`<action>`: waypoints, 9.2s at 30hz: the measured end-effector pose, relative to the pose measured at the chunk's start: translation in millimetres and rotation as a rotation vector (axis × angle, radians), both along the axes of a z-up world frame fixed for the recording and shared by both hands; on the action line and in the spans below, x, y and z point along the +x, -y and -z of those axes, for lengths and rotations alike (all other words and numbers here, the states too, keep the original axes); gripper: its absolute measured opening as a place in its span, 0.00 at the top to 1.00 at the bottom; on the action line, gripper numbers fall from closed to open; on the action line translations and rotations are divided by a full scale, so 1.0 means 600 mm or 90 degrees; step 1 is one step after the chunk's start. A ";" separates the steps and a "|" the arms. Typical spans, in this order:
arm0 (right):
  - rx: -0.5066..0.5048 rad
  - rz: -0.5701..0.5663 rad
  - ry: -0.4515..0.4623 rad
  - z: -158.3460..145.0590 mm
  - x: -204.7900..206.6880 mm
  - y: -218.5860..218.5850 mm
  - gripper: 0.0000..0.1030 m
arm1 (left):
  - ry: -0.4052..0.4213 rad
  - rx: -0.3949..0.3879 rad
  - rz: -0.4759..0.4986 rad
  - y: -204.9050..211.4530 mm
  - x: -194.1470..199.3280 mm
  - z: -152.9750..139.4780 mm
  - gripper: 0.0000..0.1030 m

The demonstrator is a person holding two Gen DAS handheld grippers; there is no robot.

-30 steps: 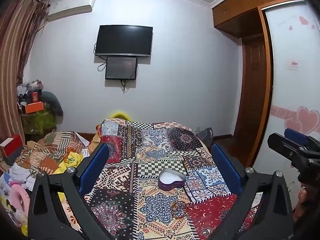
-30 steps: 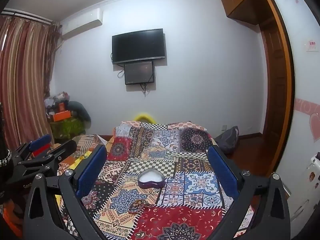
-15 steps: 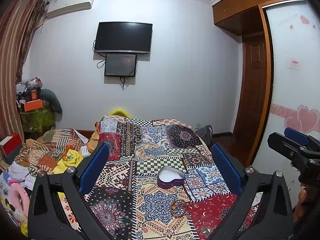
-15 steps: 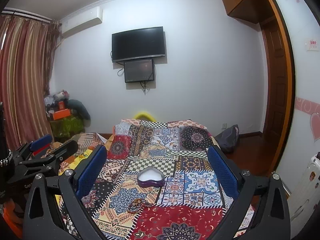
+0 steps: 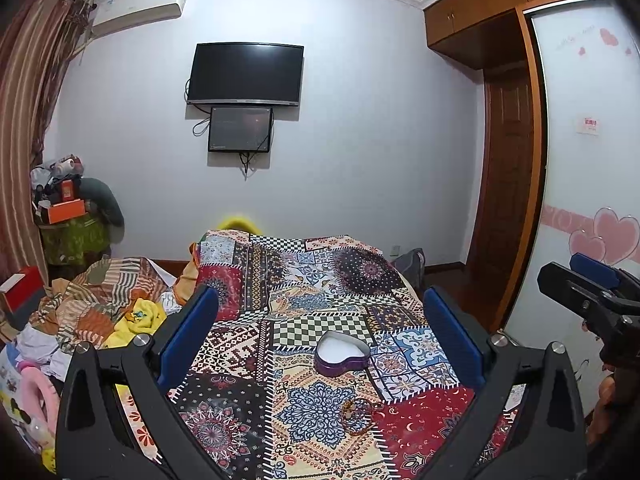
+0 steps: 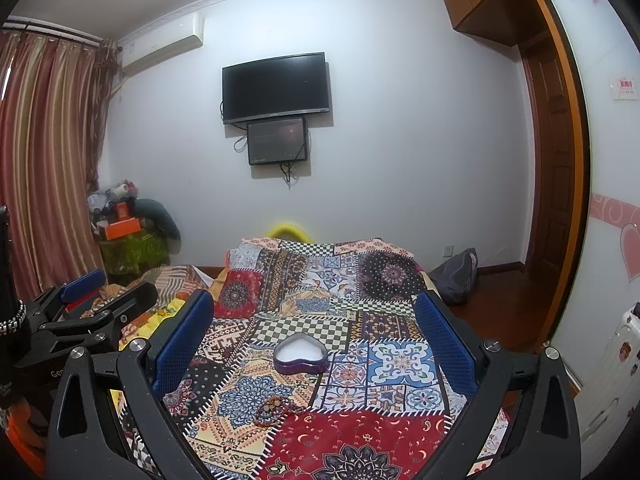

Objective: Organize jewelry

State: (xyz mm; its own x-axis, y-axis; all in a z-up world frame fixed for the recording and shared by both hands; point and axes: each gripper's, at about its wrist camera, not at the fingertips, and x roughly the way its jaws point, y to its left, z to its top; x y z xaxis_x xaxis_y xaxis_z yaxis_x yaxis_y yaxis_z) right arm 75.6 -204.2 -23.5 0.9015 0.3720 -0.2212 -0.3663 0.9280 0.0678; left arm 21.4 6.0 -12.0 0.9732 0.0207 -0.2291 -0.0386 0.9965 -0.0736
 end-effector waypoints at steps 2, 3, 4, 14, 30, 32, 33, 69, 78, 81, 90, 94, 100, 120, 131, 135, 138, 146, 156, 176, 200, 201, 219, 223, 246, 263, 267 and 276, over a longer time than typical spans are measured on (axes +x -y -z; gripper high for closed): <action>0.001 0.000 0.000 0.000 0.000 0.000 0.03 | 0.000 -0.001 0.000 0.000 -0.001 0.000 0.00; 0.001 0.000 0.000 0.002 0.000 0.001 0.03 | 0.000 -0.001 -0.001 0.000 0.000 0.000 0.00; 0.001 -0.001 -0.001 0.002 0.001 0.001 0.03 | 0.000 -0.001 -0.002 0.000 0.000 0.001 0.00; 0.000 0.000 -0.006 0.005 0.003 0.004 0.03 | -0.003 -0.004 -0.003 -0.001 -0.001 0.006 0.00; -0.004 0.003 -0.015 0.003 0.003 0.001 0.03 | -0.009 -0.010 0.001 -0.001 0.005 0.009 0.00; -0.004 0.003 -0.018 0.004 0.005 0.001 0.03 | -0.011 -0.010 0.001 0.000 0.008 0.011 0.00; -0.003 0.003 -0.019 0.005 0.007 0.001 0.03 | -0.013 -0.010 0.002 0.000 0.009 0.012 0.00; -0.121 -0.017 -0.305 0.231 0.190 -0.020 0.03 | -0.326 0.032 0.016 -0.027 0.209 0.237 0.24; -0.128 -0.089 -0.344 0.261 0.211 -0.043 0.21 | -0.398 -0.022 0.089 -0.012 0.240 0.284 0.51; -0.125 -0.113 -0.360 0.270 0.218 -0.053 0.30 | -0.413 -0.039 0.119 -0.003 0.248 0.293 0.61; -0.125 -0.150 -0.386 0.285 0.220 -0.065 0.47 | -0.454 -0.112 0.190 0.008 0.270 0.316 0.84; -0.123 -0.162 -0.396 0.291 0.219 -0.068 0.51 | -0.458 -0.139 0.204 0.007 0.275 0.321 0.91; -0.127 -0.171 -0.407 0.298 0.218 -0.074 0.57 | -0.452 -0.161 0.224 0.005 0.274 0.318 0.96; -0.168 -0.213 -0.395 0.290 0.227 -0.122 0.68 | -0.386 -0.105 0.115 -0.065 0.234 0.279 0.96; -0.196 -0.229 -0.411 0.304 0.241 -0.144 0.89 | -0.389 -0.098 0.115 -0.069 0.228 0.294 0.96; -0.185 -0.222 -0.407 0.298 0.238 -0.140 0.89 | -0.375 -0.097 0.121 -0.065 0.229 0.280 0.96; -0.171 -0.216 -0.399 0.285 0.237 -0.133 0.89 | -0.361 -0.102 0.123 -0.064 0.229 0.265 0.96; -0.134 -0.195 -0.357 0.236 0.239 -0.114 0.89 | -0.302 -0.095 0.122 -0.062 0.229 0.208 0.96; -0.099 -0.171 -0.300 0.184 0.255 -0.095 0.89 | -0.275 -0.109 0.127 -0.062 0.266 0.179 0.96; -0.100 -0.173 -0.280 0.191 0.336 -0.118 0.89 | -0.300 -0.077 0.143 -0.040 0.388 0.211 0.96; -0.158 -0.232 -0.367 0.256 0.427 -0.164 0.89 | -0.388 -0.066 0.177 -0.032 0.485 0.277 0.96; -0.166 -0.234 -0.370 0.259 0.428 -0.168 0.89 | -0.390 -0.064 0.178 -0.032 0.486 0.279 0.96; -0.216 -0.239 -0.405 0.285 0.442 -0.186 0.89 | -0.394 -0.037 0.175 -0.027 0.471 0.270 0.96; -0.232 -0.230 -0.399 0.280 0.437 -0.188 0.89 | -0.383 -0.028 0.167 -0.028 0.456 0.253 0.96; -0.213 -0.178 -0.340 0.190 0.333 -0.140 0.85 | -0.359 -0.018 0.143 -0.036 0.341 0.189 0.84; -0.204 -0.150 -0.326 0.201 0.237 -0.094 0.60 | -0.422 -0.006 0.172 -0.006 0.260 0.245 0.72; -0.212 -0.151 -0.339 0.223 0.225 -0.087 0.60 | -0.453 -0.022 0.174 -0.007 0.264 0.274 0.72; -0.213 -0.149 -0.388 0.273 0.223 -0.081 0.60 | -0.477 -0.020 0.171 -0.004 0.278 0.316 0.72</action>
